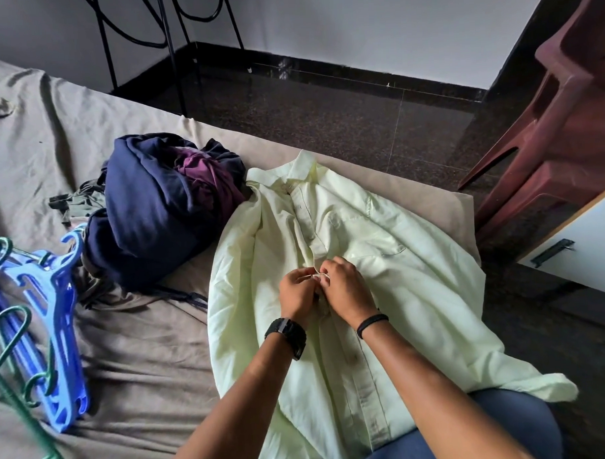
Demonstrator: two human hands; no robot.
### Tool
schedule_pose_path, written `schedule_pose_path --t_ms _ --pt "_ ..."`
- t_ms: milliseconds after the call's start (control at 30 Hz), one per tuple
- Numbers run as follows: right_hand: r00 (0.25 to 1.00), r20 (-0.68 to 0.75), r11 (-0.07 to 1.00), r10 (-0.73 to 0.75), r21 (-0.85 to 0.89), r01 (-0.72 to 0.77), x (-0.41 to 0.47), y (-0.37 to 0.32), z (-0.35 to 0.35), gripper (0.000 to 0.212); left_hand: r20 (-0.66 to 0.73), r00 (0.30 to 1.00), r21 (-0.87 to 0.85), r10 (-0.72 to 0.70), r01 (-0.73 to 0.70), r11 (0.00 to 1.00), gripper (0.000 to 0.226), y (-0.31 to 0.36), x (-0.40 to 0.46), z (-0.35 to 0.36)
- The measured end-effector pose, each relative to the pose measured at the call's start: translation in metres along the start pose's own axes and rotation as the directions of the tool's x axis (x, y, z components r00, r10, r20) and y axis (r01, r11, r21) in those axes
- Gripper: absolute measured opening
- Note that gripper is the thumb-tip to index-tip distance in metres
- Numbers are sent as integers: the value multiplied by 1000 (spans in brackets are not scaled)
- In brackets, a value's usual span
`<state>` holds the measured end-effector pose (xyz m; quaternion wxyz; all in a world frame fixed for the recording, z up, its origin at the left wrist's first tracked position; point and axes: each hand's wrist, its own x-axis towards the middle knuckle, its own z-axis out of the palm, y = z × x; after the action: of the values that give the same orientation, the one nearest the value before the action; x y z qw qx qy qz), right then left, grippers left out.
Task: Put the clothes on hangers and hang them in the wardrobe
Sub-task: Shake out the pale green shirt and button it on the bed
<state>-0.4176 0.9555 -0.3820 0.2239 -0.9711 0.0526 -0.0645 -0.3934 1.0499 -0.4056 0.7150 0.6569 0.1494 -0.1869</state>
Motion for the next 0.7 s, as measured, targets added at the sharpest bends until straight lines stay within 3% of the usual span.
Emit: schedule_pose_path --t_ms 167,267,367,467,600,700 --pt "1000 -5 999 -30 -27 30 1 -4 -6 12 40 994 -188 -105 111 976 13 14 -3 2" --pt "995 -23 977 100 193 -93 4 0 -11 8 54 991 -264 -122 132 956 22 18 -4 1" --pt "971 51 876 233 423 -232 7 5 -18 7 68 988 -301 -135 150 942 24 16 -5 -2" --pt "974 36 898 226 380 -222 6 5 -19 4 71 992 -278 -102 118 953 28 11 -3 -1" --pt "998 -1 986 69 154 -68 4 -3 -11 8 29 998 -108 59 -56 993 31 7 -1 5" --pt "989 -30 965 142 228 -131 4 1 -7 12 -6 995 -30 99 -99 995 29 2 0 6"
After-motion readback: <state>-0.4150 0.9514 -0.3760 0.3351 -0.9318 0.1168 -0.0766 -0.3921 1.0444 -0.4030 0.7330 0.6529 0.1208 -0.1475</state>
